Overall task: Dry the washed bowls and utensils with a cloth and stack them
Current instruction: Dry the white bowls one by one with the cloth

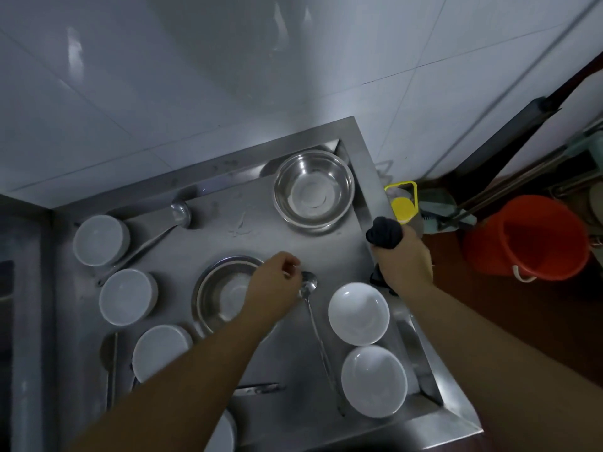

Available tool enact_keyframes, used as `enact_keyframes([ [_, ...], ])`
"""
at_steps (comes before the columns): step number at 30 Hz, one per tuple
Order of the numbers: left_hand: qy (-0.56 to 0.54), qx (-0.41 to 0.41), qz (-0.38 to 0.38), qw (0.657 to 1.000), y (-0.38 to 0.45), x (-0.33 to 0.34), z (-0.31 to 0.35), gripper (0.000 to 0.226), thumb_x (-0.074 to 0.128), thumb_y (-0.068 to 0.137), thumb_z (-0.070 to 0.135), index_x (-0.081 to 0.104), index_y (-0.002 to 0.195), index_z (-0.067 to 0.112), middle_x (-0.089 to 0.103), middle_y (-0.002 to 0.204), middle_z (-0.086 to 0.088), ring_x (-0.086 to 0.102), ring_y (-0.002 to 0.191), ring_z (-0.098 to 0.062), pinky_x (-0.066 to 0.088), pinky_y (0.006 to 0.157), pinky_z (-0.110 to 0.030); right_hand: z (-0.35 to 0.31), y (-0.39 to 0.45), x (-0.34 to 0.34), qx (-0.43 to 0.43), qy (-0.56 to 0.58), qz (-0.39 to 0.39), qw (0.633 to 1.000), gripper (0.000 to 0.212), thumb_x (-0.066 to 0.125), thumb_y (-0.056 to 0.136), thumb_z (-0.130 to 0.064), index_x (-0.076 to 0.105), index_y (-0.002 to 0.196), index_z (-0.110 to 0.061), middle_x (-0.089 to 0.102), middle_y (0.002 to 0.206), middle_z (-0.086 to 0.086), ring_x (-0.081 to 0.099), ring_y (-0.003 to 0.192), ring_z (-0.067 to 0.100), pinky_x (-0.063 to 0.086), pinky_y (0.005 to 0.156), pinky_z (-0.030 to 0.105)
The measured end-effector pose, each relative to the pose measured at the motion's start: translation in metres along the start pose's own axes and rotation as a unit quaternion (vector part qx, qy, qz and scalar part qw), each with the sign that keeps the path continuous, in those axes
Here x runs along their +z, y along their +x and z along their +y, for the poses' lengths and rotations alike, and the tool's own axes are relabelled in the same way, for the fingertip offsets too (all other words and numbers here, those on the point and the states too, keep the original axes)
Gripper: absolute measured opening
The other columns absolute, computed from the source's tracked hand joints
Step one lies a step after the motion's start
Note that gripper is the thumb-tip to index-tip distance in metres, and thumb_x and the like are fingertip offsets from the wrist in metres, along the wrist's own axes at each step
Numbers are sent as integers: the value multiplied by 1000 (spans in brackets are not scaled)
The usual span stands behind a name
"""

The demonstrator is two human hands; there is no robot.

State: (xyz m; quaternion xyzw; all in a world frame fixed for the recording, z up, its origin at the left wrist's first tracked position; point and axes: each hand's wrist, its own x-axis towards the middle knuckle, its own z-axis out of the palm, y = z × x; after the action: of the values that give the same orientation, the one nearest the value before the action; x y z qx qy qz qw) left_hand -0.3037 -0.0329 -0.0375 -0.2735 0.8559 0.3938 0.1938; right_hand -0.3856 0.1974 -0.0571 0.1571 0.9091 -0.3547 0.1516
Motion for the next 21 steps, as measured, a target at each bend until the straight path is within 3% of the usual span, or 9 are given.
enact_keyframes([
  [2, 11, -11, -13, 1000, -16, 15, -9, 15, 67, 92, 27, 71, 107, 30, 73, 95, 10, 69, 89, -15, 54, 80, -30, 6, -19, -4, 5, 9, -25, 1000, 24, 73, 88, -22, 54, 95, -10, 55, 76, 1, 56, 70, 23, 36, 57, 31],
  [4, 22, -22, -41, 999, -29, 31, -17, 18, 68, 93, 30, 71, 110, 30, 75, 96, 7, 70, 93, -18, 54, 82, -30, 13, -36, -8, 8, 18, -40, 999, 24, 71, 87, -12, 54, 98, 0, 59, 82, 18, 58, 70, 25, 33, 52, 21],
  [6, 34, -28, -76, 996, -39, 46, -23, 25, 67, 94, 33, 70, 119, 28, 75, 106, 4, 70, 99, -18, 53, 85, -29, 22, -50, -12, 6, 23, -44, 999, 27, 70, 84, -1, 53, 100, 13, 59, 95, 34, 58, 80, 39, 31, 50, 17],
  [9, 14, -51, -109, 993, -50, 66, -28, 40, 66, 97, 36, 65, 135, 23, 71, 126, 3, 66, 113, -17, 47, 93, -26, 32, -67, -16, 1, 30, -68, 997, 22, 65, 82, 11, 50, 94, 20, 54, 94, 43, 50, 79, 40, 33, 50, 16],
  [13, -29, -92, -107, 990, -53, 87, -24, 42, 66, 98, 35, 64, 136, 18, 70, 130, -2, 65, 120, -23, 50, 105, -36, 51, -80, -18, 24, 14, -56, 998, 21, 70, 84, -6, 53, 91, 4, 62, 89, 28, 62, 82, 36, 38, 56, 21],
  [17, -45, -115, -96, 988, -48, 95, -19, 38, 68, 93, 24, 69, 130, 15, 74, 123, -4, 68, 116, -27, 54, 103, -44, 62, -85, -22, 29, 9, -54, 998, 23, 74, 84, -16, 54, 89, -6, 62, 81, 14, 64, 78, 27, 48, 66, 37],
  [21, -94, -137, -96, 981, -49, 91, -14, 37, 65, 91, 20, 72, 127, 16, 76, 115, -3, 71, 104, -24, 59, 96, -44, 62, -91, -31, 33, 13, -56, 998, 22, 74, 83, -20, 54, 90, -15, 62, 82, 3, 63, 79, 21, 51, 72, 40],
])
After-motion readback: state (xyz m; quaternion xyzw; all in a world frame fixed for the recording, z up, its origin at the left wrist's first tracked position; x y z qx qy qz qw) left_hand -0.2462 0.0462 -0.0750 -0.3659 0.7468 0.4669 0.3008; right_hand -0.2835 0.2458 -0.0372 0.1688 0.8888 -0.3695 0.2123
